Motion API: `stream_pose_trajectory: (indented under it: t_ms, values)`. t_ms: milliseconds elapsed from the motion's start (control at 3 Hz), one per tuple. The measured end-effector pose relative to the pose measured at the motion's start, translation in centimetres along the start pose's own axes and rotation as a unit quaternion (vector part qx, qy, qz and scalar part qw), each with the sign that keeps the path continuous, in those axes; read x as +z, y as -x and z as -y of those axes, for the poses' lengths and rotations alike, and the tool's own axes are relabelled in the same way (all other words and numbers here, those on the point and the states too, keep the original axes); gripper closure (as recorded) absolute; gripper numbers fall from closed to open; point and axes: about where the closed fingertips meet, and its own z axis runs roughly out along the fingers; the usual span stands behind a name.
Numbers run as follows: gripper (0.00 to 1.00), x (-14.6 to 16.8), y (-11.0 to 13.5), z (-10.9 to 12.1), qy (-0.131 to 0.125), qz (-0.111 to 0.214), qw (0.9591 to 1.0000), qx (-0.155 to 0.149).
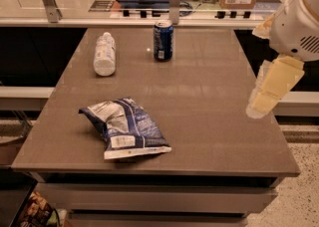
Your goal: Pick blue chip bag
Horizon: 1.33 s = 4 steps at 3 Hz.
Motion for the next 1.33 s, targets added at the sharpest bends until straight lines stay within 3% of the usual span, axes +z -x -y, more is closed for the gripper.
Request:
stream_pose_trajectory:
  t_ms: [333, 1000, 1333]
  values:
    - [0.0, 3.3, 3.4, 0.5, 0.01, 0.06, 0.9979, 0.021]
    - [0.0, 11.0, 11.4, 0.2, 0.066, 0.16, 0.9847, 0.014]
    - [0.0, 13.5, 14.2, -1.9, 0.099, 0.164, 0.9814, -0.003]
